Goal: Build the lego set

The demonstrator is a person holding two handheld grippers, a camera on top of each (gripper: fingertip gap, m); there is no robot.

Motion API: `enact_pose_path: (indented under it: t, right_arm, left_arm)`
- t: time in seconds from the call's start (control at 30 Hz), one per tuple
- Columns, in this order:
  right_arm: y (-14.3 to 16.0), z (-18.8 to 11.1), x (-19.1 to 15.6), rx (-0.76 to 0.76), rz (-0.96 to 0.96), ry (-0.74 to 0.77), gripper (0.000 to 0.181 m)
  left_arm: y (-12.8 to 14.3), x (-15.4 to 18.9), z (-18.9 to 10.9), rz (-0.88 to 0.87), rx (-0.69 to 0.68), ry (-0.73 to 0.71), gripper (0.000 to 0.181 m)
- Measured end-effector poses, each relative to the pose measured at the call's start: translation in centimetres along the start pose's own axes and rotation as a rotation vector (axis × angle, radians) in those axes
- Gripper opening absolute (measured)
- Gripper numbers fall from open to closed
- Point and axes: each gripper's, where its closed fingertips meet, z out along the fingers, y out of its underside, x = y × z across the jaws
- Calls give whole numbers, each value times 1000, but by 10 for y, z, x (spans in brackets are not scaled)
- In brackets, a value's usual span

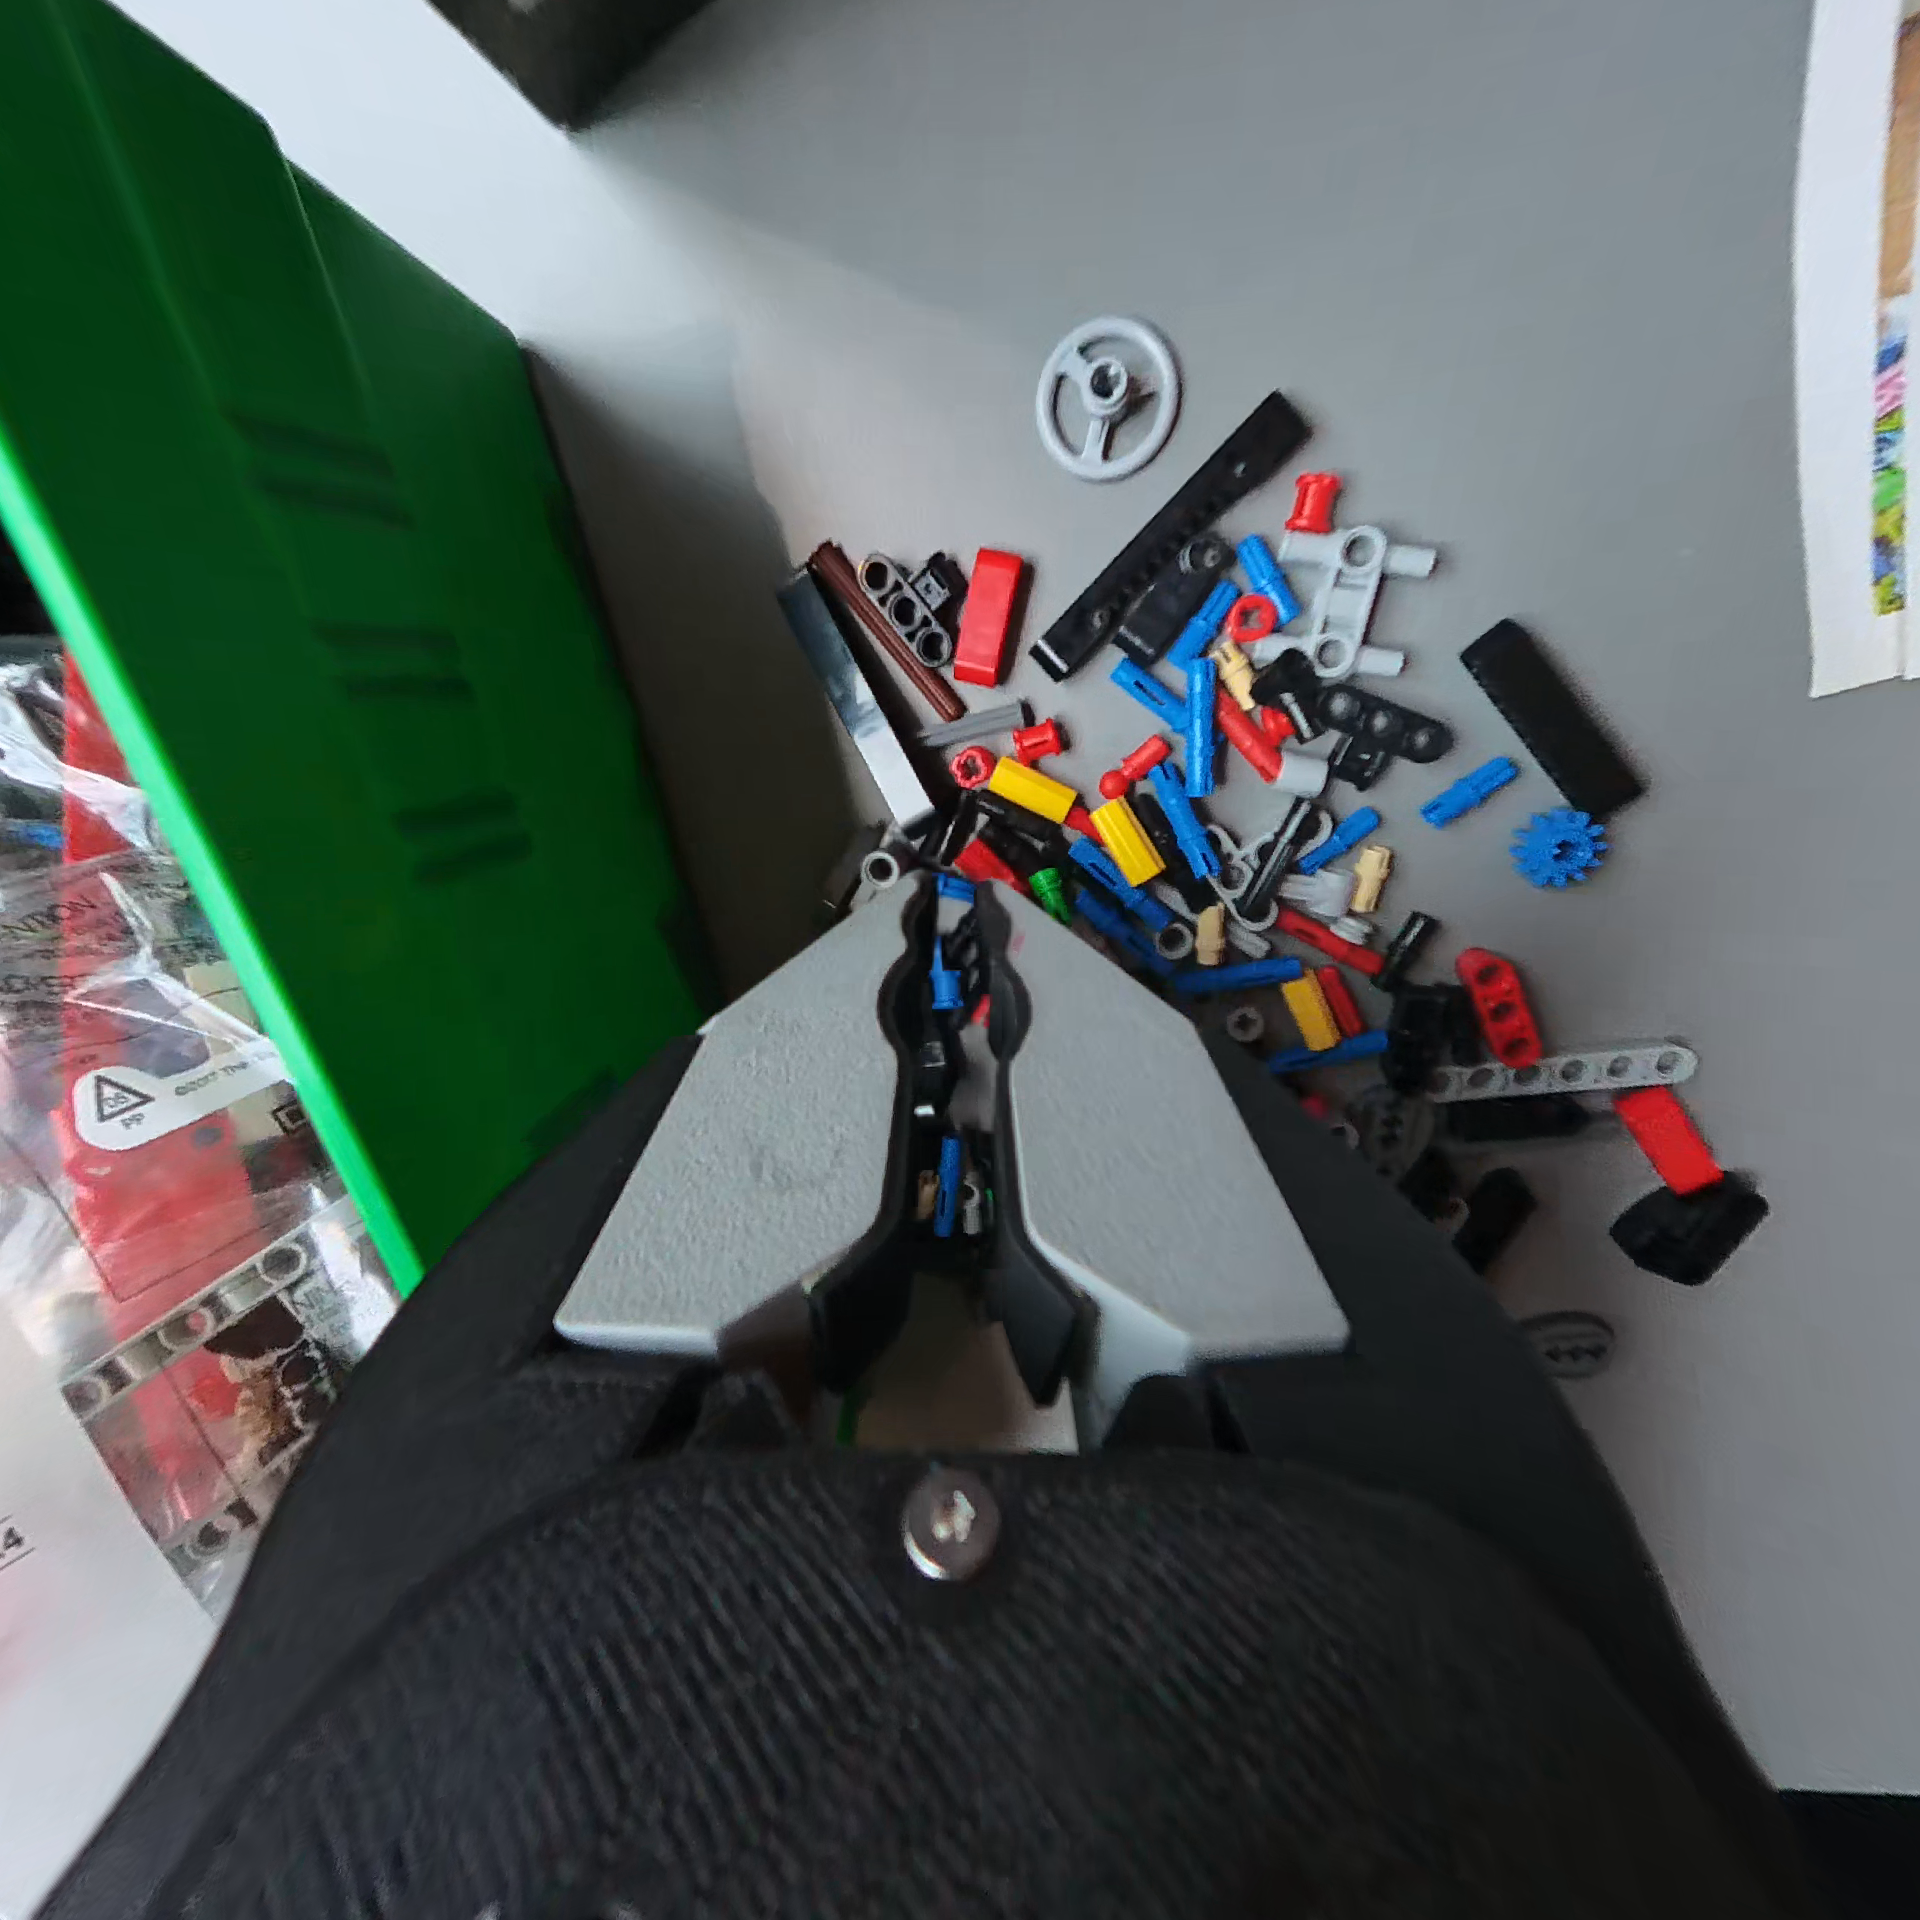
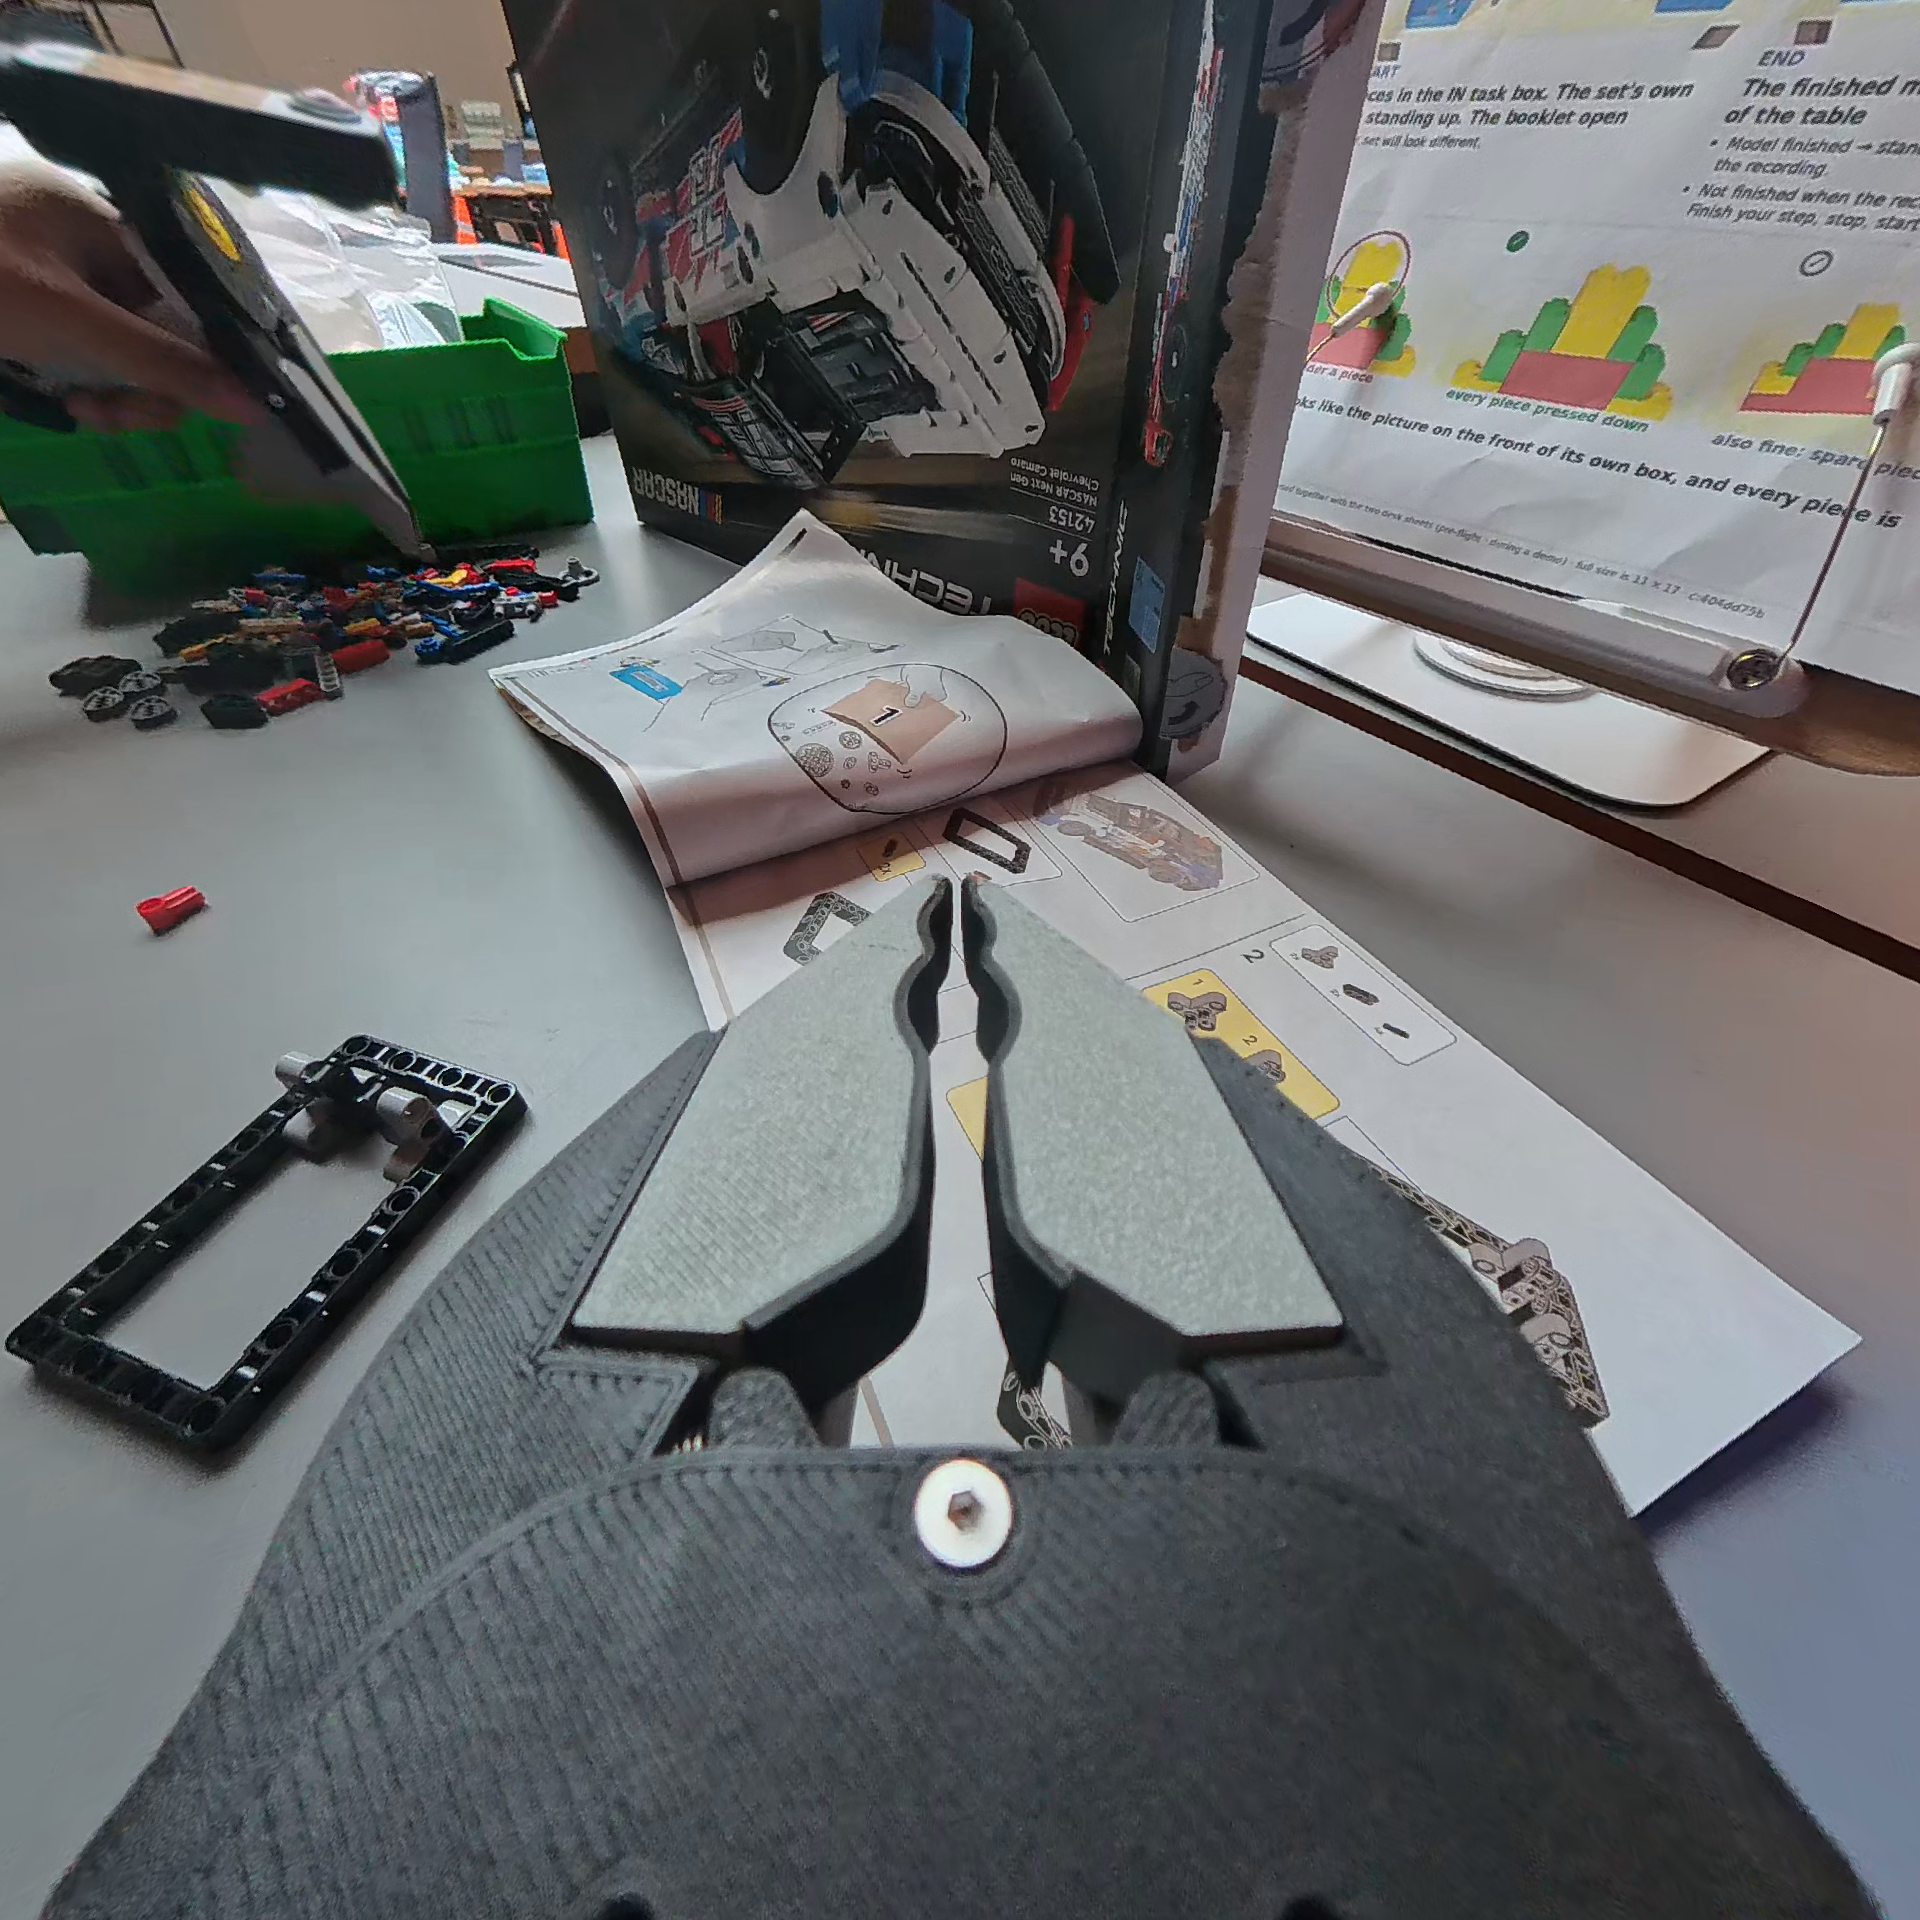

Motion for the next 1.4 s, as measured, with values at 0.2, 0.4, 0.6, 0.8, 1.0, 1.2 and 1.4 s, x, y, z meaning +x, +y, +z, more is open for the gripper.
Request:
enact_pose_path:
  t: [0.2, 0.4, 0.6, 0.8, 1.0, 1.2, 1.4]
  right_arm:
    - [-1, -1, 0, 7, 4, -6, 0]
    - [-2, -1, -1, 14, 7, -10, 0]
    - [-3, -2, -2, 16, 7, -16, 0]
    - [-3, -2, -2, 18, 7, -18, 0]
    - [-4, -2, -2, 20, 9, -19, 0]
    - [-4, -3, -3, 22, 6, -21, 0]
    - [-4, -3, -3, 21, 7, -23, 0]
  left_arm:
    - [2, 1, 8, -53, -23, 42, 2]
    - [2, 6, 10, -99, -24, 102, 6]
    - [-2, 8, 4, -114, -4, 120, 5]
    - [-3, 13, 8, -118, 2, 137, 0]
    - [-6, 16, 5, -120, 6, 155, 2]
    - [-3, 17, 10, -114, -14, 142, 4]
    - [-5, 17, 10, -115, 1, 145, 4]
